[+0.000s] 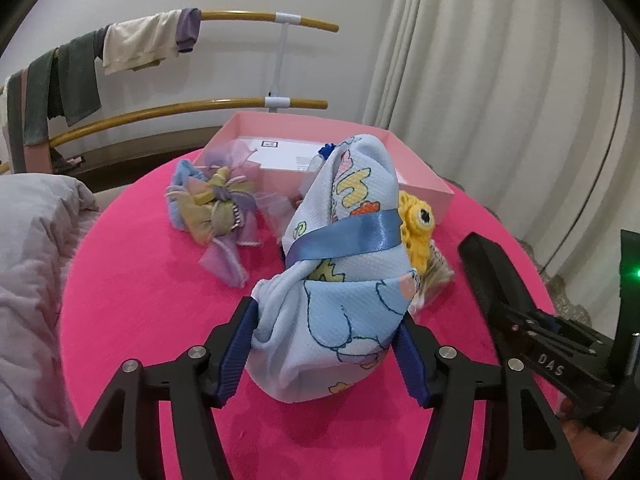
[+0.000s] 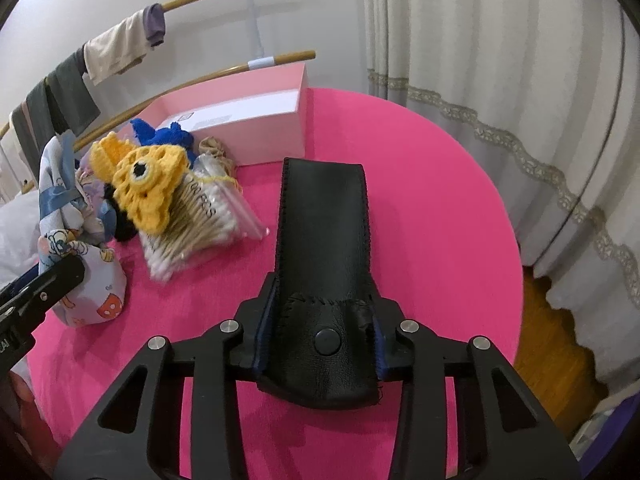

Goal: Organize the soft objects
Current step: 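Carry both items into the pink box and open both grippers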

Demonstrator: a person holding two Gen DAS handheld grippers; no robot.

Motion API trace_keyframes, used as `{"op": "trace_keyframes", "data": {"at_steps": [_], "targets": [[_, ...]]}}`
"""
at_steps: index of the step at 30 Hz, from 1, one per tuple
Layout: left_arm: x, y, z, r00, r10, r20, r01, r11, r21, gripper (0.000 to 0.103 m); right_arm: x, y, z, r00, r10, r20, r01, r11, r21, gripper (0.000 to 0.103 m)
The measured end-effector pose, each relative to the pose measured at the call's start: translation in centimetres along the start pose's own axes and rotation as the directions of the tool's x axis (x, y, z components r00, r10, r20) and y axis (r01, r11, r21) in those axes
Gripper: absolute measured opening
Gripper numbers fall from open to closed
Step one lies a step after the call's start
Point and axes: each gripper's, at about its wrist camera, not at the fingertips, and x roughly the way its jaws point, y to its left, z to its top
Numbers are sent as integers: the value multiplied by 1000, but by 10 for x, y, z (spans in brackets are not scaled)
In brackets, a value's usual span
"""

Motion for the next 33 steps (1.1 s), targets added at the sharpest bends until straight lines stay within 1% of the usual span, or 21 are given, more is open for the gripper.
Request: {"op": "trace_keyframes", "data": {"at_steps": [6, 8, 13, 15, 20, 25, 28, 33], "targets": [[-20, 4, -9, 1000, 25, -3, -25, 1000, 9, 60, -20, 2, -4, 1000, 15, 11, -15, 1000, 5, 34], [-32, 2, -10, 999, 43, -1, -43, 999, 12, 60, -28, 5, -2, 999, 31, 17, -31, 999, 7, 34], [-57, 6, 0, 997, 75, 5, -76, 997, 13, 60, -47, 21, 11, 997, 70, 31, -70, 998, -11, 34], [-65, 6, 8, 996, 85, 6, -85, 996, 17, 60, -55, 27, 19, 995, 98, 36, -98, 995, -12, 34], [-83, 8, 42, 995, 97, 27, -98, 995, 11, 60, -66, 44, 55, 988, 145, 62, -143, 989, -34, 34], [-90, 8, 89, 993, 101, 61, -102, 995, 6, 60, -67, 57, 100, 977, 189, 102, -184, 982, -53, 34], [-85, 6, 120, 991, 108, 85, -109, 994, 7, 60, -63, 65, 126, 971, 203, 127, -196, 978, -70, 34], [-57, 2, 167, 991, 106, 80, -107, 994, 11, 60, -38, 73, 169, 965, 223, 139, -214, 974, -76, 34]]}}
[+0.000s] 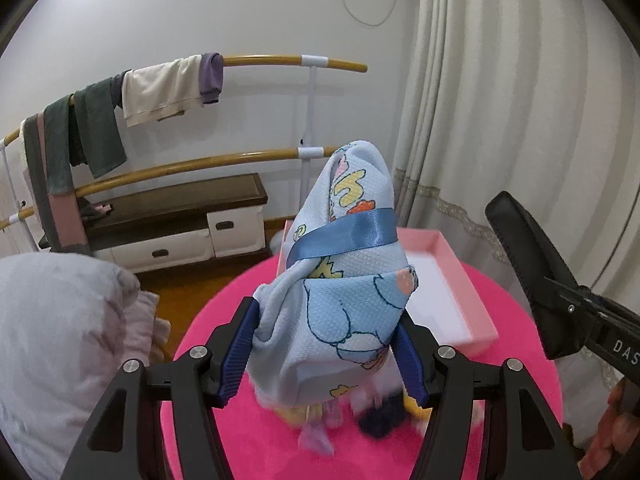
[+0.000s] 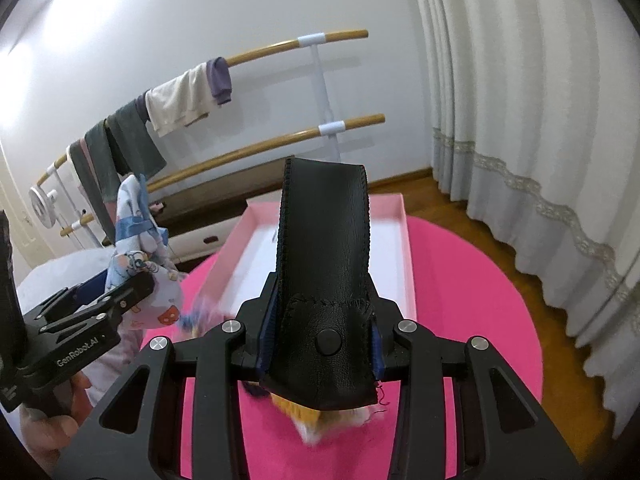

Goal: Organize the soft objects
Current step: 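Carry both items into the pink box and open both grippers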

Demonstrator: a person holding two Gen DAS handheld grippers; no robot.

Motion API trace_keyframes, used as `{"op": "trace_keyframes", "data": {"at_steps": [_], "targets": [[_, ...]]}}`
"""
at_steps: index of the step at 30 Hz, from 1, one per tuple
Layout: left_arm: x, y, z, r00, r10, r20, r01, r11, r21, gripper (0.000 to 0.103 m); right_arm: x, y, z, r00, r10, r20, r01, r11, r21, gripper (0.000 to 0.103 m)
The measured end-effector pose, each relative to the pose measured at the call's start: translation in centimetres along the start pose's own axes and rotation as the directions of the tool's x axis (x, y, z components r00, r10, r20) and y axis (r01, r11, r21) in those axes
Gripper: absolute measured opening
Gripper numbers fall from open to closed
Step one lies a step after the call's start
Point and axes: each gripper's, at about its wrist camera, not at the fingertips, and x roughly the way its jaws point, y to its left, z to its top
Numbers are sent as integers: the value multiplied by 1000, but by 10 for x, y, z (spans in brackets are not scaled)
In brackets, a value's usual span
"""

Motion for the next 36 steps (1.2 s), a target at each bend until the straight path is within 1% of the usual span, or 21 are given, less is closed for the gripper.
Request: {"op": "trace_keyframes", "data": {"at_steps": [6, 10, 14, 17, 20, 25, 27, 32, 34, 36], "targets": [[52, -17, 47, 1000, -10, -26, 10, 1000, -2, 60, 51, -12, 35, 1000, -7, -30, 7, 1000, 4, 35], [97, -29, 74, 999, -16, -51, 16, 1000, 1, 60, 82, -21, 47, 998, -19, -65, 19, 1000, -1, 35], [140, -45, 92, 996, -14, -91, 14, 1000, 9, 60, 111, -31, 56, 994, -27, -103, 28, 1000, 7, 35], [181, -46, 105, 992, -12, -124, 14, 1000, 13, 60, 134, -40, 59, 990, -28, -137, 31, 999, 19, 35], [220, -49, 121, 986, -15, -164, 17, 1000, 11, 60, 160, -49, 58, 983, -30, -182, 37, 999, 36, 35], [281, -56, 145, 973, -22, -230, 23, 1000, 5, 60, 186, -59, 51, 972, -34, -232, 47, 998, 51, 35], [297, -55, 150, 969, -23, -246, 24, 1000, 1, 60, 194, -62, 49, 968, -37, -247, 53, 997, 57, 35], [338, -53, 167, 953, -23, -301, 26, 1000, 4, 61, 209, -63, 50, 961, -48, -272, 66, 996, 56, 35], [355, -54, 174, 945, -17, -327, 24, 1000, 17, 64, 214, -62, 49, 958, -52, -283, 69, 996, 52, 36], [360, -54, 178, 940, -3, -340, 12, 1000, 25, 69, 220, -61, 50, 952, -56, -299, 74, 996, 49, 38]]}}
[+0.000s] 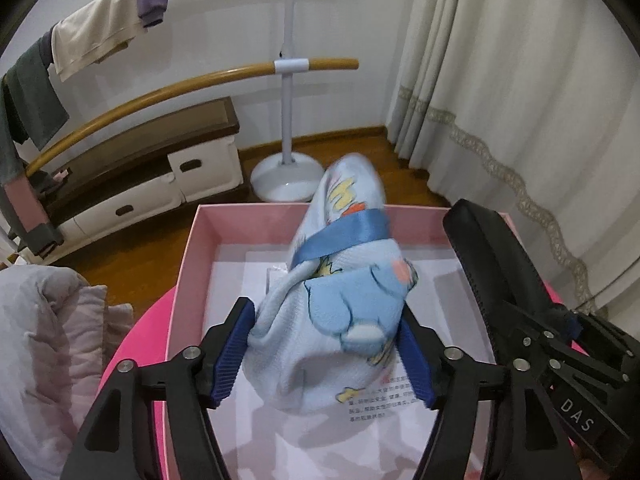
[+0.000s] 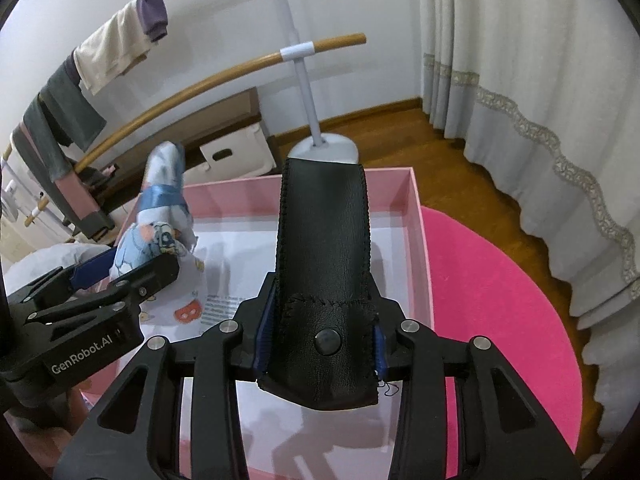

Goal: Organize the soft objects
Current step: 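Carry both items into the pink box and open both grippers, then withdraw both grippers from the box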

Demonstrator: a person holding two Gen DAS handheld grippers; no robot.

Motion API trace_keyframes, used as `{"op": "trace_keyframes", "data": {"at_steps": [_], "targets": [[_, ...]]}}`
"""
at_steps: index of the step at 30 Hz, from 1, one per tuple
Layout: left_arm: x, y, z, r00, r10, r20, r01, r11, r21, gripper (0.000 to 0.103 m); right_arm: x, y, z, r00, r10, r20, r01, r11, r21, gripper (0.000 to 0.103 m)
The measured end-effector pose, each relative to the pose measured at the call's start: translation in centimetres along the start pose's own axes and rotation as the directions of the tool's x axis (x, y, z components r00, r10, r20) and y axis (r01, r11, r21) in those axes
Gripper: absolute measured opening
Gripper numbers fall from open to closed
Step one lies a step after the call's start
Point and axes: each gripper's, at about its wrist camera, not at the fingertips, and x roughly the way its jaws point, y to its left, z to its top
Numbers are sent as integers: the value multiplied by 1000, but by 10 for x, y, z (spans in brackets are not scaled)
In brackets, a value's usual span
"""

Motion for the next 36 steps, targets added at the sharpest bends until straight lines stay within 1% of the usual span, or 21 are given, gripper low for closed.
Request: {"op": "trace_keyframes", "data": {"at_steps": [3, 5, 6, 7, 8, 9, 10, 12, 13, 17, 22, 27, 28, 29, 30, 33, 36], "targets": [[5, 0, 11, 1000, 6, -7, -6, 1000, 7, 72, 3, -3, 0, 1000, -7, -7, 7, 1000, 13, 42], [2, 2, 15, 1000, 14, 8, -14, 1000, 3, 78, 3, -5, -1, 1000, -10, -2, 11, 1000, 23, 47], [-2, 4, 15, 1000, 22, 19, -23, 1000, 2, 83, 0, -6, -1, 1000, -5, 6, 5, 1000, 30, 52], [-5, 5, 17, 999, 29, 32, -29, 1000, 0, 87, -2, -6, -2, 1000, -7, 9, 7, 999, 33, 66], [-10, 6, 20, 998, 32, 47, -32, 999, -4, 89, -3, -7, -1, 1000, -9, 12, 9, 999, 35, 87], [-16, 6, 17, 997, 35, 62, -35, 999, -7, 91, -8, -7, -2, 1000, -9, 24, 8, 999, 37, 96], [-22, 7, 19, 996, 41, 81, -41, 999, -11, 95, -12, -7, -3, 999, -9, 36, 7, 999, 42, 103], [-37, 9, 17, 991, 52, 125, -51, 999, -14, 102, -22, -9, -6, 998, -8, 58, 5, 999, 54, 103], [-45, 10, 16, 986, 57, 154, -56, 998, -14, 102, -26, -9, -6, 998, -8, 64, 5, 998, 58, 103], [-79, 9, 7, 965, 85, 248, -87, 996, -5, 103, -55, -8, -11, 993, -28, 115, 20, 997, 70, 103], [-119, 11, -16, 936, 104, 335, -105, 994, -13, 103, -107, 3, -25, 980, -25, 196, 14, 998, 55, 103], [-157, 13, -54, 912, 101, 398, -94, 995, -39, 103, -157, 15, -41, 962, -24, 273, 16, 999, 31, 103], [-164, 12, -68, 909, 100, 404, -90, 995, -44, 103, -168, 17, -46, 957, -26, 290, 19, 999, 27, 103], [-167, 11, -75, 907, 96, 411, -83, 995, -50, 103, -176, 19, -50, 953, -27, 302, 20, 999, 25, 103], [-176, 19, -85, 904, 93, 417, -77, 996, -55, 103, -187, 21, -57, 948, -26, 317, 19, 1000, 23, 103], [-204, 20, -127, 895, 86, 437, -62, 996, -69, 103, -209, 23, -71, 938, -20, 345, 15, 1000, 17, 103], [-229, 25, -155, 884, 92, 459, -61, 995, -81, 103, -235, 25, -92, 922, -24, 386, 24, 1000, 5, 103]]}}
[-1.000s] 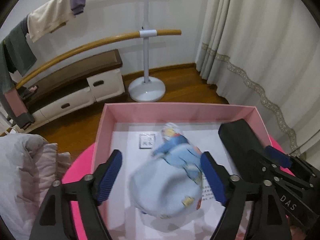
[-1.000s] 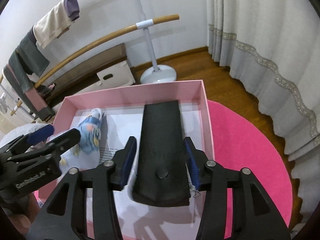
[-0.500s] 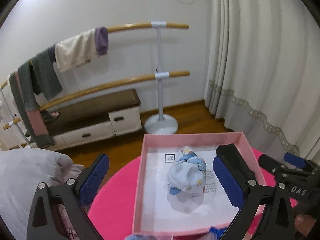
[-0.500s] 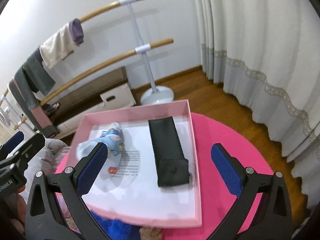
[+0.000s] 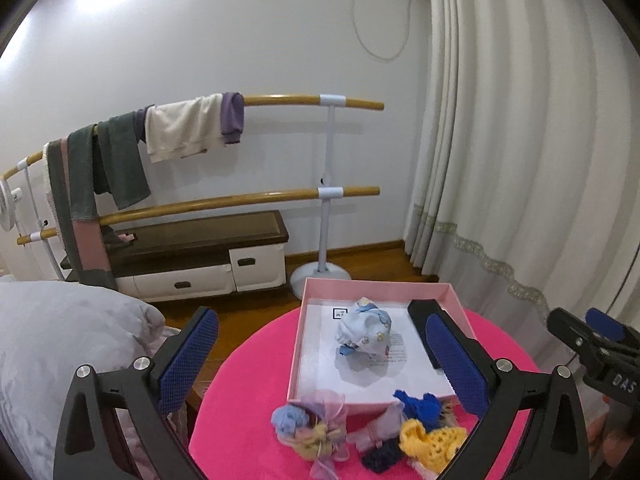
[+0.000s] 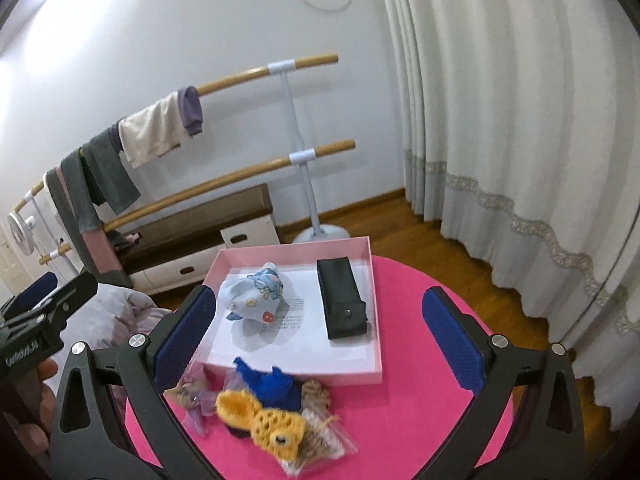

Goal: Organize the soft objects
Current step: 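Withdraw both grippers from the box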

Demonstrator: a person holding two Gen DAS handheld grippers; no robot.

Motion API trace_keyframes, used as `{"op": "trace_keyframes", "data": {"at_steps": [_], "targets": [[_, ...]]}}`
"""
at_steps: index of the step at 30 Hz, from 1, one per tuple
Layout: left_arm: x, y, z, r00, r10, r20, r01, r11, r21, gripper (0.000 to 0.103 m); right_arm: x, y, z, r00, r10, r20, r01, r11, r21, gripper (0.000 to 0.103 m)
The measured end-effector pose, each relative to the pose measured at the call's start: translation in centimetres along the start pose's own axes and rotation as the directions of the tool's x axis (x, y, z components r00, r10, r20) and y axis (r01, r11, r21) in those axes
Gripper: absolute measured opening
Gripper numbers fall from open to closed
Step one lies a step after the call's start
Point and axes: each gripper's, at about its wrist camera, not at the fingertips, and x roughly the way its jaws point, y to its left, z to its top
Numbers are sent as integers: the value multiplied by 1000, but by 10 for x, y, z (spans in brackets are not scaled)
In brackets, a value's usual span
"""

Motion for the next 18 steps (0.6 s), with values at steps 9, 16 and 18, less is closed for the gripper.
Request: {"op": "trace_keyframes", "data": {"at_steps": [9, 16, 18], "targets": [[-88, 3, -37, 998, 12, 57, -11, 1000, -8, 103, -66, 6, -28, 998, -4, 70, 4, 1000, -1, 103], [-136, 5, -66, 996, 17, 93, -16, 1000, -11, 103, -101, 15, -46, 994, -9, 104, 12, 999, -35, 103], [-147, 6, -76, 995, 19, 96, -18, 1000, -12, 103, -111, 18, -51, 992, -20, 121, 25, 999, -43, 103]]}}
